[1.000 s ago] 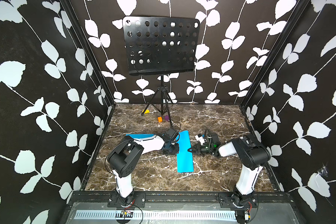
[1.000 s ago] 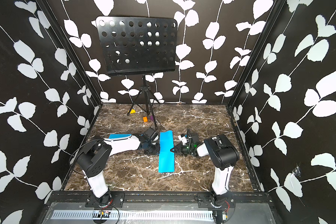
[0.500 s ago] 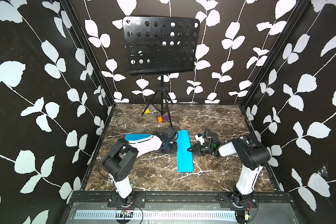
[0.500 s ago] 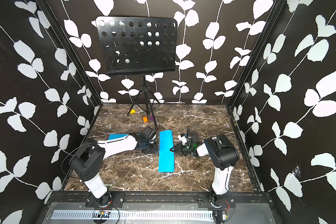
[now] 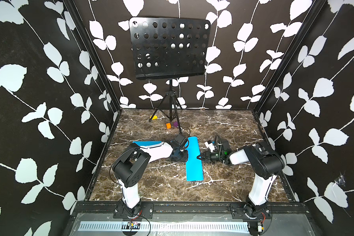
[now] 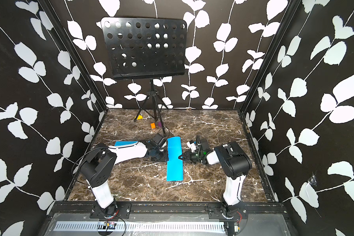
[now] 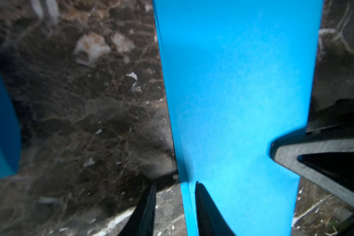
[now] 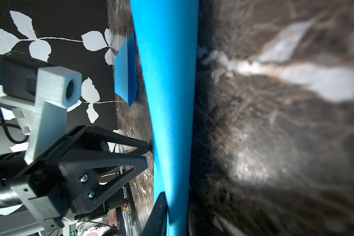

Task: Fold the rectangular paper in half along the long edge
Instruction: Fold the paper at the center of the board.

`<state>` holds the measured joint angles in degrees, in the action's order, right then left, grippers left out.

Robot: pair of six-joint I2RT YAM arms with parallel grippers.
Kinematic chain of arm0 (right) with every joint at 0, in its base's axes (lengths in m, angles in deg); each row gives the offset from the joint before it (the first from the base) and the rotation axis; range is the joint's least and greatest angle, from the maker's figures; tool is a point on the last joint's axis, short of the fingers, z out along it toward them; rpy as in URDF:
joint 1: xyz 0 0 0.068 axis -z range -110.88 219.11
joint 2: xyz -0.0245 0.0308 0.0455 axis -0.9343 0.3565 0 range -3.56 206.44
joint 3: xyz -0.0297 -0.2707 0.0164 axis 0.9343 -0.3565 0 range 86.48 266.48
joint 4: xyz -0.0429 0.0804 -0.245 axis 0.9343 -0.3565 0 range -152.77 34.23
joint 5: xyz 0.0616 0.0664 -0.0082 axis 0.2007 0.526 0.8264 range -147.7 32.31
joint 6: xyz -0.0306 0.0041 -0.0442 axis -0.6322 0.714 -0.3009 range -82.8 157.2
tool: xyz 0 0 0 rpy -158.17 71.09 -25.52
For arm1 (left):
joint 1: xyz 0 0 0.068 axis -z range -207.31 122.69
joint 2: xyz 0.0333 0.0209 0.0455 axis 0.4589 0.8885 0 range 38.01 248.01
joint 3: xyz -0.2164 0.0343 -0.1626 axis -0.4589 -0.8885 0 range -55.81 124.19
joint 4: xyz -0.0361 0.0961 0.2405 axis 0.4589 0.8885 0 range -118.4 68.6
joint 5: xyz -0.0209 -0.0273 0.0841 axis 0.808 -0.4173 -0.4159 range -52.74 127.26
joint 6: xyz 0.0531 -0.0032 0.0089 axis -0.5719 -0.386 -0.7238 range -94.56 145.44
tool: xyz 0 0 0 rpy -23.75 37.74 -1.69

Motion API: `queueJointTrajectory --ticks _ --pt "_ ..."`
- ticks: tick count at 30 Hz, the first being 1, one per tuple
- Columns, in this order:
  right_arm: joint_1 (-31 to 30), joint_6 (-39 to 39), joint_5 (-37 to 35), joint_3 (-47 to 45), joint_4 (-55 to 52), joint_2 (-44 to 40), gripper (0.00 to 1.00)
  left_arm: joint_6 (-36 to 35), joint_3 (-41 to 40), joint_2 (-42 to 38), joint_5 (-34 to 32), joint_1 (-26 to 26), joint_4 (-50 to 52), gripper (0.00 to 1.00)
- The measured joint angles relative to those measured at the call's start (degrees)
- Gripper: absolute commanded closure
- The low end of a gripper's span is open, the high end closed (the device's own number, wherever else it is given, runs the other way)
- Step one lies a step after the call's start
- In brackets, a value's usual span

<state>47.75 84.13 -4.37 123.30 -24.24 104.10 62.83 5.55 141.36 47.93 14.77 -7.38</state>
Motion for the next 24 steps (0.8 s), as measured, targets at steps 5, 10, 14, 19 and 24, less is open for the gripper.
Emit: queueJointTrajectory --ticks 5,10,14,19,24 --pt "0.0 0.2 0.0 0.0 0.4 0.0 0.75 0.9 0.0 0.0 0.8 0.0 -0.9 0.58" --pt "0.0 0.3 0.0 0.0 0.7 0.0 0.75 2.2 -0.3 0.0 1.4 0.0 -2.5 0.61" --pt "0.0 0.3 0.0 0.0 0.7 0.0 0.75 3.3 -1.0 0.0 2.3 0.0 -3.6 0.63" --pt "-0.2 0.7 0.0 0.0 1.1 0.0 0.75 4.7 -1.9 0.0 3.5 0.0 -6.0 0.66" --pt "-0.3 1.1 -0.2 0.0 1.4 0.0 0.76 5.7 -2.3 0.0 3.9 0.0 -7.0 0.71"
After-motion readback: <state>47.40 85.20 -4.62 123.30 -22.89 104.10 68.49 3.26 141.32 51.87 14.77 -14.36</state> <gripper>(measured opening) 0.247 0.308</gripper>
